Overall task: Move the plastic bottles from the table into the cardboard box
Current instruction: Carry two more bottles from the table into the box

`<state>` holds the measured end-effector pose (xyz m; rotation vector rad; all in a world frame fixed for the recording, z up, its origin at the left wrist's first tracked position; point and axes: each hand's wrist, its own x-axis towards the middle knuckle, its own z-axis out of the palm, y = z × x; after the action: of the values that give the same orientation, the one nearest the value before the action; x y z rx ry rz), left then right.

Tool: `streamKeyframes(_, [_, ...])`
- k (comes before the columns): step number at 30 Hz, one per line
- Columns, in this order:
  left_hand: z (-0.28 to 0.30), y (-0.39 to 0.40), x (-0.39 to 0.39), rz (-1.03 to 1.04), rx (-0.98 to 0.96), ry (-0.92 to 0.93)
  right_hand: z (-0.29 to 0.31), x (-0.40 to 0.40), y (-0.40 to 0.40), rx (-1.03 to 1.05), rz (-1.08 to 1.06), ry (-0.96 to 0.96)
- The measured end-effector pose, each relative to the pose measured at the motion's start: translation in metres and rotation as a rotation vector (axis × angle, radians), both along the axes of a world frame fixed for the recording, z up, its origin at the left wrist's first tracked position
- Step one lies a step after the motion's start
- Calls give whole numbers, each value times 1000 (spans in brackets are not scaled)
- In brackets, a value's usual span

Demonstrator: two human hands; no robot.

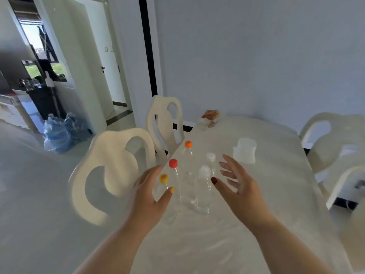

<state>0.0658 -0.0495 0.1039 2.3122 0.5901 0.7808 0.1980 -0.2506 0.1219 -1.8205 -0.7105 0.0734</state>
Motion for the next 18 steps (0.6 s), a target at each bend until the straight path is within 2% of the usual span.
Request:
streamKeyframes(4, [-19,51,31,-50,-36,157,-35,26,48,-134,-153,66])
streamKeyframes(13, [-79,83,64,-64,-288,207,-76,62,93,-445,-262,159])
streamKeyframes(18, [-91,88,67,-59,-383,173,-88,68,108,-405,-330,204])
